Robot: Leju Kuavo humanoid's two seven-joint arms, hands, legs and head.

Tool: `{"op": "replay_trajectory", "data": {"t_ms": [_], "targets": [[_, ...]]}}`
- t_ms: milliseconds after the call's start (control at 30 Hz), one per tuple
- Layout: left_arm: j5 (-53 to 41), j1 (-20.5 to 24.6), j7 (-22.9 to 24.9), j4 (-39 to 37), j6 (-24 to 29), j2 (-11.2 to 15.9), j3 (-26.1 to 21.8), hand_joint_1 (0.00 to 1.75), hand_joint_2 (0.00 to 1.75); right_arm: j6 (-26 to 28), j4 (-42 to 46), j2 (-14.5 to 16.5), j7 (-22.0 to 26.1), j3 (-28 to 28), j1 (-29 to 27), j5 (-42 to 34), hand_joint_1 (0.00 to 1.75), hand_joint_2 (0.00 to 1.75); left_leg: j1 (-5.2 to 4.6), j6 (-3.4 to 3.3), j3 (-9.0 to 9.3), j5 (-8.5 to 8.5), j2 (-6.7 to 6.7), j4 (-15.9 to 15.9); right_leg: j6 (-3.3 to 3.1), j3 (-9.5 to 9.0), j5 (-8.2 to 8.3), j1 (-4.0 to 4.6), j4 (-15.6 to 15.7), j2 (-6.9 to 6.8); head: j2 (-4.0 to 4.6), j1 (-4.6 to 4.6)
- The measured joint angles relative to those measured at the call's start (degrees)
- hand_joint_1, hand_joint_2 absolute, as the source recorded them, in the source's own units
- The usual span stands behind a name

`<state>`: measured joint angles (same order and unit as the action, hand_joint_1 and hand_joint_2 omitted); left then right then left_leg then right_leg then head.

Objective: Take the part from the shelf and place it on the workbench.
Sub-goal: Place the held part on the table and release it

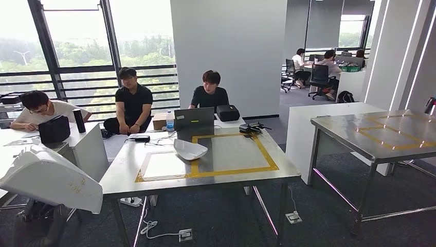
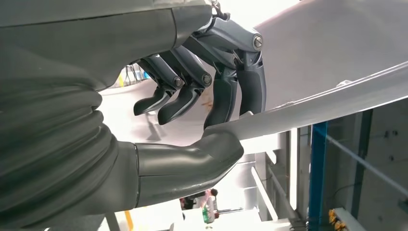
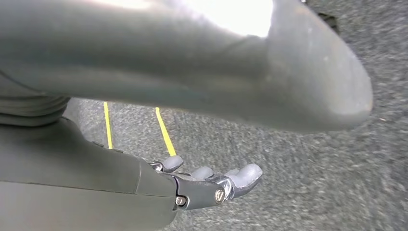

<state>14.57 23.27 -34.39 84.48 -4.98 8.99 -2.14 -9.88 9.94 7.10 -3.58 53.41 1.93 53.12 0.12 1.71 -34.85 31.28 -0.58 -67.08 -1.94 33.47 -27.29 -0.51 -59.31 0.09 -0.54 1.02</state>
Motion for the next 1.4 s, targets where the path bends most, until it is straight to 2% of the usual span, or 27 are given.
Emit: {"op": "replay_trajectory", "data": {"t_ms": [67, 100, 133, 200, 267, 300, 400, 467, 500, 567, 600, 633, 667, 733, 800, 833, 900, 933, 1000, 1067, 1133, 1167, 1200, 1267, 1300, 1333, 1400], "targets": [[-0.01, 0.08, 0.03, -0.44, 0.0, -0.01, 0.32, 1.75, 1.75, 0.07, 0.0, 0.0, 0.14, 0.01, 0.0, -0.12, 0.0, 0.0, 0.27, 0.53, -4.49, 1.98, 0.11, -5.99, -0.09, -0.83, -0.83, -0.03, 0.0, 0.01, -0.01, -0.06], [-0.01, 0.0, 0.04, -0.68, 0.0, -0.01, 0.44, 1.75, 1.75, 0.1, 0.0, 0.01, 0.22, 0.01, -0.06, -0.21, 0.0, 0.0, 0.37, 0.66, -5.93, 2.06, 0.16, -7.09, -0.04, -1.35, -1.29, -0.06, 0.0, 0.02, -0.01, -0.08], [-0.01, -0.07, 0.04, -0.87, 0.0, 0.0, 0.53, 1.75, 1.75, 0.12, 0.0, 0.02, 0.29, 0.01, -0.14, -0.29, 0.0, 0.0, 0.44, 0.73, -6.5, 1.12, 0.21, -6.44, 0.05, -1.97, -1.79, -0.11, 0.0, 0.03, -0.01, -0.09], [-0.01, -0.11, -0.02, -1.05, 0.0, 0.11, 0.69, 1.75, 1.75, 0.19, 0.0, 0.06, 0.3, 0.02, -0.29, -0.39, 0.0, 0.0, 0.54, 0.67, -5.2, -3.89, 0.43, -0.28, 0.45, -3.32, -2.94, -0.27, 0.03, 0.03, -0.01, -0.11], [0.0, -0.04, -0.22, -1.28, 0.0, 0.31, 0.93, 1.75, 1.75, 0.38, 0.0, 0.08, 0.19, 0.03, -0.26, -0.48, 0.0, 0.0, 0.38, 0.19, -3.47, -7.04, 0.75, 5.68, 1.18, -4.34, -4.07, -0.29, 0.03, 0.04, 0.02, -0.15], [0.01, -0.03, -0.32, -1.4, 0.0, 0.39, 1.05, 1.75, 1.75, 0.5, 0.0, 0.07, 0.13, 0.04, -0.22, -0.54, 0.0, 0.0, 0.27, -0.23, -3.08, -7.44, 0.82, 7.0, 1.61, -4.63, -4.46, -0.22, 0.15, -0.01, 0.02, -0.14], [0.04, 0.06, -0.57, -1.58, 0.0, 0.55, 1.27, 1.75, 1.75, 0.69, 0.0, 0.05, 0.14, 0.07, -0.19, -0.71, 0.0, 0.0, 0.28, -1.71, -2.19, -6.82, 0.53, 7.41, 2.64, -5.19, -4.49, -0.06, -0.44, -0.11, -0.02, -0.03], [0.17, 0.21, -0.78, -1.62, 0.01, 0.65, 1.32, 1.75, 1.75, 0.72, 0.0, 0.05, 0.3, 0.07, -0.09, -0.75, 0.0, 0.0, 0.33, -2.48, -1.16, -6.14, 0.37, 7.54, 2.91, -2.75, -4.74, -0.1, -4.9, -0.09, -0.02, 0.04], [0.27, 0.23, -0.87, -1.62, 0.01, 0.69, 1.35, 1.75, 1.75, 0.72, 0.0, 0.06, 0.38, 0.07, -0.06, -0.74, 0.0, 0.0, 0.25, -2.76, -0.72, -5.68, 0.36, 7.59, 2.97, -0.4, -5.52, -0.07, -8.44, -0.09, -0.01, 0.08], [0.5, 0.02, -1.07, -1.65, 0.09, 0.72, 1.39, 1.75, 1.75, 0.73, 0.0, 0.06, 0.47, 0.07, -0.16, -0.73, 0.0, 0.0, 0.0, -3.12, 0.31, -4.64, 0.31, 7.59, 2.96, 4.75, -8.35, 0.09, -14.88, -0.08, -0.02, 0.13], [0.63, -0.17, -1.15, -1.67, 0.13, 0.73, 1.41, 1.75, 1.75, 0.73, 0.0, 0.06, 0.48, 0.08, -0.31, -0.73, 0.0, 0.0, -0.17, -3.22, 1.02, -4.02, 0.24, 7.59, 2.86, 6.56, -9.31, 0.19, -16.19, -0.07, -0.01, 0.16], [0.77, -0.32, -1.21, -1.68, 0.17, 0.74, 1.41, 1.75, 1.75, 0.74, 0.0, 0.06, 0.48, 0.08, -0.48, -0.72, 0.0, 0.0, -0.35, -3.28, 1.87, -3.36, 0.14, 7.59, 2.61, 7.53, -9.23, 0.33, -15.71, -0.06, -0.01, 0.19], [0.88, -0.41, -1.27, -1.69, 0.23, 0.75, 1.41, 1.75, 1.75, 0.74, 0.0, 0.06, 0.49, 0.09, -0.61, -0.7, 0.0, 0.0, -0.54, -3.3, 2.81, -2.67, 0.06, 7.59, 2.23, 7.66, -7.77, 0.54, -13.51, -0.03, -0.01, 0.22], [0.97, -0.43, -1.5, -1.73, 0.56, 0.75, 1.45, 1.75, 1.75, 0.73, 0.0, 0.02, 0.5, 0.09, -0.85, -0.66, 0.0, 0.0, -0.9, -3.25, 4.59, -1.27, -0.06, 7.54, 0.97, 6.73, -1.54, 1.25, -6.38, 0.13, -0.01, 0.24], [0.97, -0.48, -1.86, -1.81, 1.22, 0.73, 1.6, 1.75, 1.75, 0.74, -0.01, -0.03, 0.51, 0.1, -0.99, -0.64, 0.0, 0.0, -1.12, -2.94, 5.51, 0.12, -0.35, 7.54, 0.16, 5.78, 2.59, 1.82, -1.78, 0.69, 0.0, 0.22], [0.99, -0.56, -2.06, -1.77, 1.55, 0.74, 1.68, 1.75, 1.75, 0.78, -0.02, -0.06, 0.56, 0.13, -1.03, -0.65, 0.0, 0.0, -1.18, -2.69, 5.88, 0.47, -0.52, 7.27, 0.02, 5.42, 3.03, 1.95, -0.98, 0.91, 0.0, 0.2], [1.06, -0.79, -2.36, -1.26, 2.1, 0.91, 1.69, 1.75, 1.75, 0.85, -0.02, -0.03, 0.88, 0.17, -0.93, -0.57, 0.0, 0.0, -1.21, -2.09, 6.1, 0.52, -0.6, 6.1, -0.21, 3.98, 2.62, 1.67, -0.6, 0.94, -0.01, 0.19], [1.1, -0.92, -2.49, -0.91, 2.25, 1.07, 1.62, 1.75, 1.75, 0.86, -0.02, -0.03, 1.12, 0.19, -0.89, -0.49, 0.0, 0.0, -1.21, -1.73, 5.7, 0.16, -0.51, 4.52, -0.47, 3.25, 2.33, 1.5, -0.37, 0.87, -0.01, 0.14], [1.15, -1.36, -2.65, -0.35, 2.41, 1.36, 1.36, 1.75, 1.75, 0.82, -0.02, -0.04, 1.5, 0.2, -0.82, -0.37, 0.0, 0.0, -0.97, -1.01, 2.41, 0.47, -0.22, -0.85, -0.86, 1.76, 1.51, 1.18, -0.12, 0.76, -0.01, 0.06], [1.17, -2.12, -2.69, -0.09, 2.42, 1.55, 1.15, 1.75, 1.75, 0.78, -0.02, -0.07, 1.58, 0.2, -0.77, -0.33, 0.0, 0.0, -0.5, -0.37, -2.33, 3.08, -0.11, -6.51, -0.94, 0.46, 0.28, 0.92, -0.09, 0.73, -0.01, 0.02], [1.19, -2.89, -2.69, 0.06, 2.43, 1.67, 1.08, 1.75, 1.75, 0.74, -0.02, -0.07, 1.57, 0.2, -0.84, -0.33, 0.0, 0.0, -0.07, 0.15, -5.41, 5.68, -0.02, -7.75, -0.73, -1.17, -1.16, 0.63, -0.09, 0.75, -0.01, 0.02], [1.19, -3.09, -2.69, 0.12, 2.43, 1.75, 1.04, 1.75, 1.75, 0.72, -0.02, -0.07, 1.57, 0.2, -0.9, -0.33, 0.0, 0.0, 0.09, 0.34, -5.86, 5.37, 0.05, -6.15, -0.56, -2.15, -1.94, 0.47, -0.09, 0.76, -0.01, 0.01], [1.19, -3.2, -2.69, 0.19, 2.43, 1.86, 0.99, 1.75, 1.75, 0.7, -0.02, -0.07, 1.58, 0.2, -0.94, -0.33, 0.0, 0.0, 0.23, 0.49, -5.73, 3.27, 0.16, -3.31, -0.34, -3.16, -2.74, 0.31, -0.09, 0.76, -0.01, 0.0], [1.19, -3.37, -2.7, 0.28, 2.43, 2.06, 0.82, 1.75, 1.75, 0.7, -0.02, -0.07, 1.7, 0.2, -0.93, -0.33, 0.0, 0.0, 0.45, 0.43, -5.22, -3.91, 0.55, 3.34, 0.31, -4.69, -4.34, 0.18, -0.2, 0.82, 0.01, -0.06], [1.19, -3.59, -2.67, 0.41, 2.44, 2.14, 0.73, 1.75, 1.75, 0.7, -0.02, -0.08, 1.82, 0.21, -0.85, -0.32, 0.0, 0.0, 0.41, 0.2, -4.95, -6.7, 0.73, 5.5, 0.72, -5.12, -5.12, 0.23, -0.17, 0.85, 0.01, -0.08], [1.19, -3.87, -2.64, 0.66, 2.45, 2.21, 0.63, 1.75, 1.75, 0.69, -0.02, -0.09, 1.98, 0.21, -0.78, -0.31, 0.0, 0.0, 0.45, -0.17, -4.8, -8.15, 0.82, 6.67, 1.16, -5.57, -5.57, 0.32, -0.33, 0.87, 0.01, -0.1], [1.19, -4.33, -2.6, 1.47, 2.47, 2.32, 0.42, 1.75, 1.75, 0.66, -0.02, -0.16, 2.16, 0.22, -0.64, -0.14, 0.0, 0.0, 0.54, -1.0, -3.91, -7.85, 0.74, 6.99, 1.88, -6.04, -5.61, 0.49, -0.89, 0.82, -0.01, -0.04]]}}
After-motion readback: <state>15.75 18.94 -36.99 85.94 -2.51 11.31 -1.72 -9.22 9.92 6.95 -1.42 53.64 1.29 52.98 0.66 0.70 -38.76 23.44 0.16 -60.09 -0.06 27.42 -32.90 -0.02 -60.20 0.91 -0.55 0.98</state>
